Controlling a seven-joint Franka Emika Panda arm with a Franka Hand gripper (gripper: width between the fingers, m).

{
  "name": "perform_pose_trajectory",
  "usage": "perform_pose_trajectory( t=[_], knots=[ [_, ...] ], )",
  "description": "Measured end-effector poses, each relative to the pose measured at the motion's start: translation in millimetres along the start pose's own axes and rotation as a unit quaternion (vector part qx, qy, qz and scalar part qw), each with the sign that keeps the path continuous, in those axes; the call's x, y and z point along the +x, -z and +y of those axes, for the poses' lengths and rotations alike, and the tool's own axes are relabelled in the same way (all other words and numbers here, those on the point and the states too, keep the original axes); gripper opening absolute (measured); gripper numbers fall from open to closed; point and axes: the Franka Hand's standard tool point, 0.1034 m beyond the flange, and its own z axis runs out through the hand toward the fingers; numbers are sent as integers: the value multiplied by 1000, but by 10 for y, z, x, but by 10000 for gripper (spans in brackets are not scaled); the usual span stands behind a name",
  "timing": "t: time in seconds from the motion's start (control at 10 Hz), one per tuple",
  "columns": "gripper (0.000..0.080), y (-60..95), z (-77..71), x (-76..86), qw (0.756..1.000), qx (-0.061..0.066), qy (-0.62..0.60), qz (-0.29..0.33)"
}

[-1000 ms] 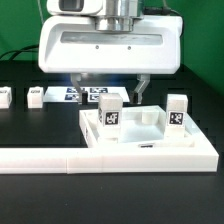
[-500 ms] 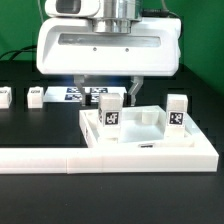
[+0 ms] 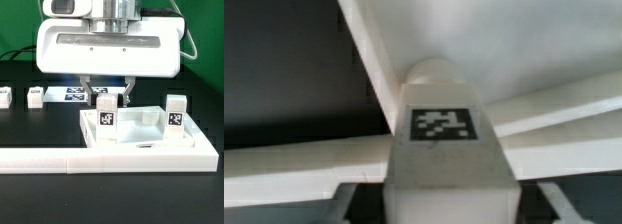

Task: Assemble square table

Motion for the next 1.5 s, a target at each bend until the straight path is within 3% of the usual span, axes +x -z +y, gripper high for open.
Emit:
perform_pose_trajectory(
  t=[0.4, 0.6, 0.9, 1.2, 1.5],
  knots=[
    [291, -5, -18, -34, 970, -8, -242, 1],
    [292, -9, -9, -40, 943, -11, -333, 0],
    [292, -19, 0, -42, 874, -17, -486, -10],
    [292, -24, 7, -31, 853, -20, -521, -20],
    [610, -30, -18, -37, 886, -18, -463, -21]
  ],
)
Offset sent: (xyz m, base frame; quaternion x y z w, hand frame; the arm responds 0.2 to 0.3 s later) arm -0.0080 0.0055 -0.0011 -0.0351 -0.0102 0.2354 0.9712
